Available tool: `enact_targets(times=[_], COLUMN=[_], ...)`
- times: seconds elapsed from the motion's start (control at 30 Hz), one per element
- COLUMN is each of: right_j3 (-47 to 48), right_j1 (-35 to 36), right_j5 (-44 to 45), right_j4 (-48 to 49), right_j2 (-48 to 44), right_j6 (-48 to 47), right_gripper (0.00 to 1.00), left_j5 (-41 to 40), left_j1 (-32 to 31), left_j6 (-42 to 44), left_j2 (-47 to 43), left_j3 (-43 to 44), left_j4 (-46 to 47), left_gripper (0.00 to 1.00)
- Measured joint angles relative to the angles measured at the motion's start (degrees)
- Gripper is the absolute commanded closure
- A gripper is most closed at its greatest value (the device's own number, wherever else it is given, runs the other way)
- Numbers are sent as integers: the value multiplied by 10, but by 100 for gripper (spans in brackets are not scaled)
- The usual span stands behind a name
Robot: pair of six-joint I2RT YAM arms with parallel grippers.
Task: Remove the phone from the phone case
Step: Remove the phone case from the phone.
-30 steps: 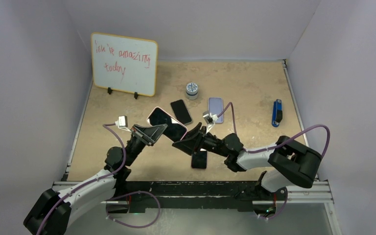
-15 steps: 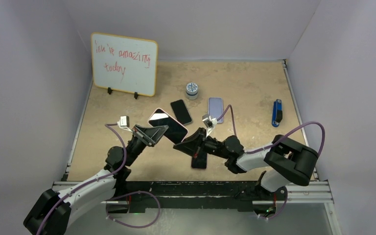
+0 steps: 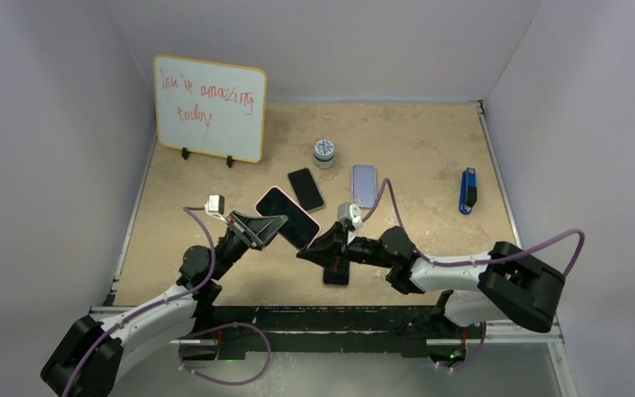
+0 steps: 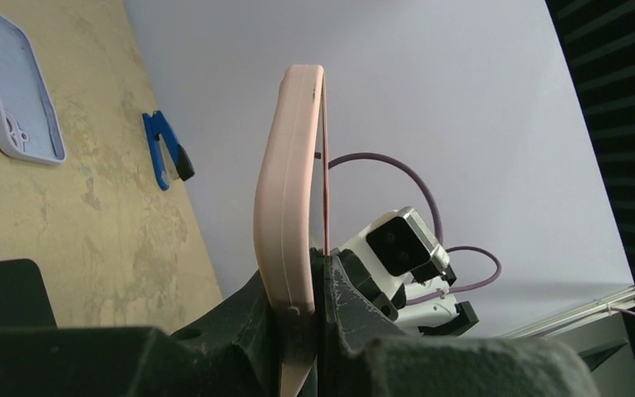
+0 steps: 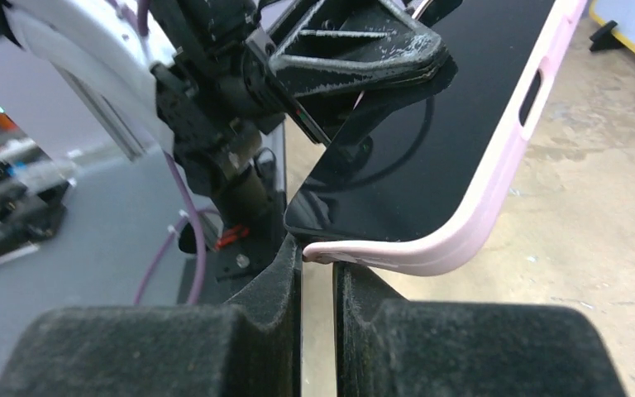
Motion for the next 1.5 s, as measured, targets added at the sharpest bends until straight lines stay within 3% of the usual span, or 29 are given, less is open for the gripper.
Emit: enact_targets(times=[0.3, 0.6, 0.77, 1.07, 1.5], right_j3=[20, 16, -18, -35, -9], right_j1=[-1, -2, -5, -11, -11], right_j5=[-9, -15, -5, 7, -51], right_j4=[-172, -234, -255, -316, -345], right_j2=[-65, -117, -195, -300, -304], right_j6=[-133, -124, -107, -104, -92], right_gripper=[98, 48, 35, 34, 44], left_j5=[37, 101, 160, 252, 331], left_j1=[10, 26, 26, 26, 26], left_j6=[12, 83, 146, 253, 325], left_j2=[16, 9, -11, -37, -37], left_j3=[15, 60, 97, 189, 234], left_j4=[-16, -60, -120, -240, -319], left_gripper=[100, 100, 100, 100, 100])
